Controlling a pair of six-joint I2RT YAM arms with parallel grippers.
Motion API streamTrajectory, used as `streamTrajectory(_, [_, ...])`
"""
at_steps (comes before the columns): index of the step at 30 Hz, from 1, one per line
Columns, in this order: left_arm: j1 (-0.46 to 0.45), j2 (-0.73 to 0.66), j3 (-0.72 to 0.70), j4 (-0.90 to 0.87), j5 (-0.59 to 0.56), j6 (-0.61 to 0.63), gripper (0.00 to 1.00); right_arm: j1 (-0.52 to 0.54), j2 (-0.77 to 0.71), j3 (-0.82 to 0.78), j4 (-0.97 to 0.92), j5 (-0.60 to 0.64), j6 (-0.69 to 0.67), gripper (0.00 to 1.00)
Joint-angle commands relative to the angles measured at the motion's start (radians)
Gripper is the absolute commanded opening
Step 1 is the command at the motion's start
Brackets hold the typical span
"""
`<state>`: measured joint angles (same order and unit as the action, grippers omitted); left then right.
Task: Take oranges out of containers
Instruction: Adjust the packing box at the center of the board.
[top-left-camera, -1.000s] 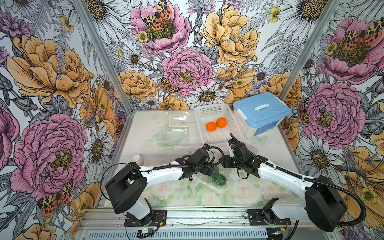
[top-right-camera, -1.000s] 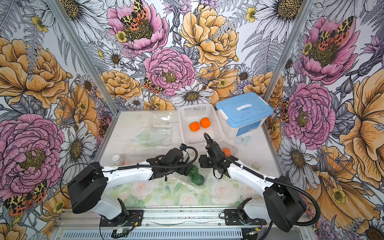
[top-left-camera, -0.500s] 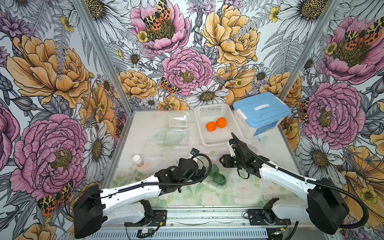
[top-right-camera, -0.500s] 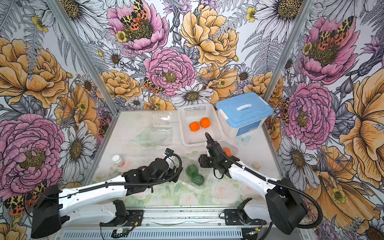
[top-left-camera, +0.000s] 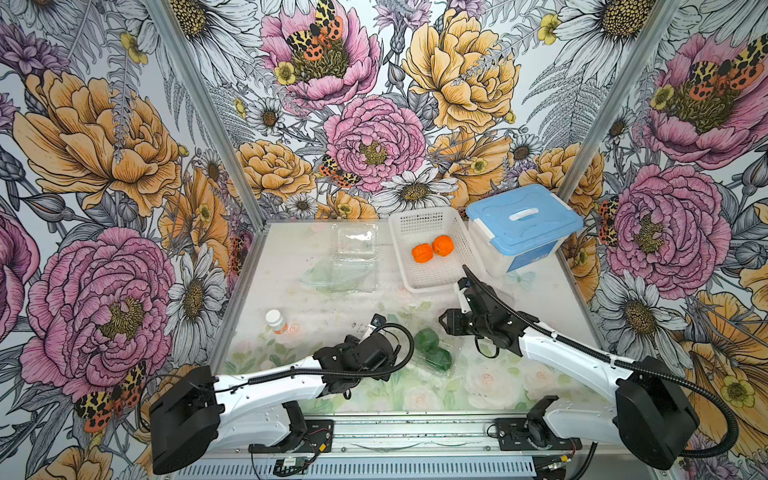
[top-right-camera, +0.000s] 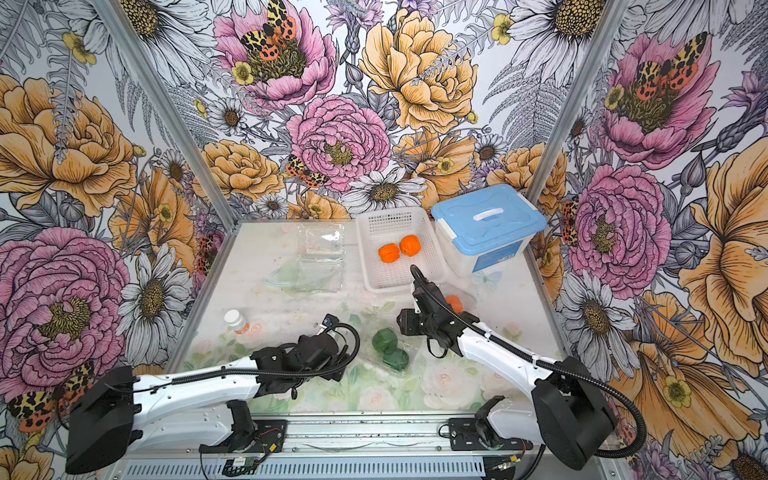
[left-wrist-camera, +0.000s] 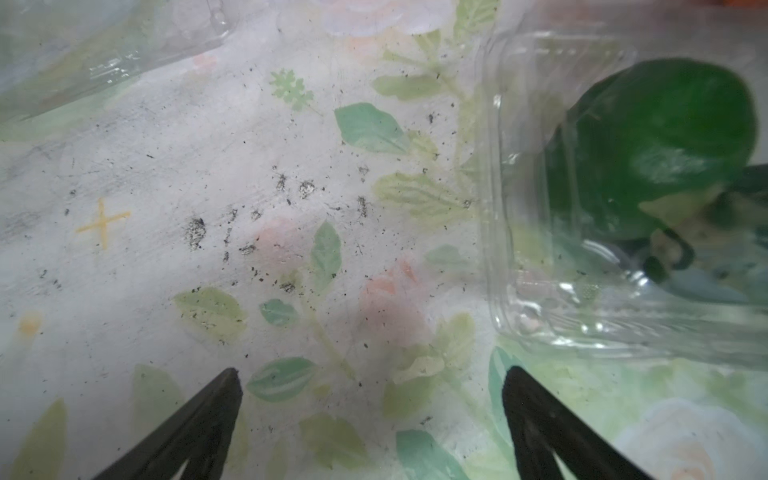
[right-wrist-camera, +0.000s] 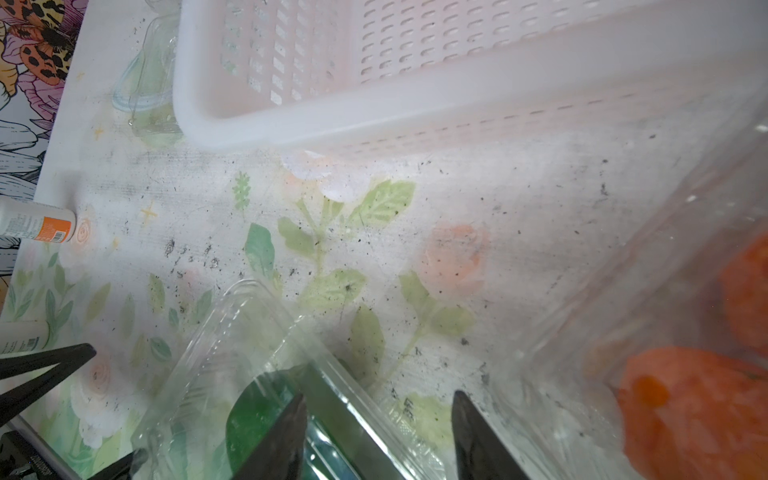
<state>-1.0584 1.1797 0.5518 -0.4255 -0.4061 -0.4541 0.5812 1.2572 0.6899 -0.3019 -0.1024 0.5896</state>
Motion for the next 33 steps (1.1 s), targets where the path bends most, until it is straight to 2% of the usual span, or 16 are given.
streamTrajectory(1, [0.006,0.061,0.057,0.001,0.029,0.017,0.99,-0.001,0.012,0.004,0.011,-0.008,0.008,0.55])
streamTrajectory(6, [0.022,0.125,0.093,0.047,0.041,0.023,0.99,0.000,0.015,-0.001,0.013,-0.017,0.016,0.55])
streamTrajectory(15, [0.119,0.183,0.143,0.184,0.136,0.041,0.99,0.000,-0.007,-0.020,0.012,-0.005,0.013,0.55])
streamTrajectory(22, [0.206,0.284,0.235,0.245,0.190,0.084,0.99,0.000,-0.002,-0.018,0.012,-0.011,0.012,0.54])
streamTrajectory(24, [0.227,0.315,0.267,0.248,0.246,0.105,0.99,0.001,-0.012,-0.020,0.012,-0.011,0.015,0.54])
streamTrajectory(33, [0.242,0.355,0.348,0.228,0.302,0.151,0.99,-0.004,-0.045,-0.044,0.011,-0.012,0.018,0.55])
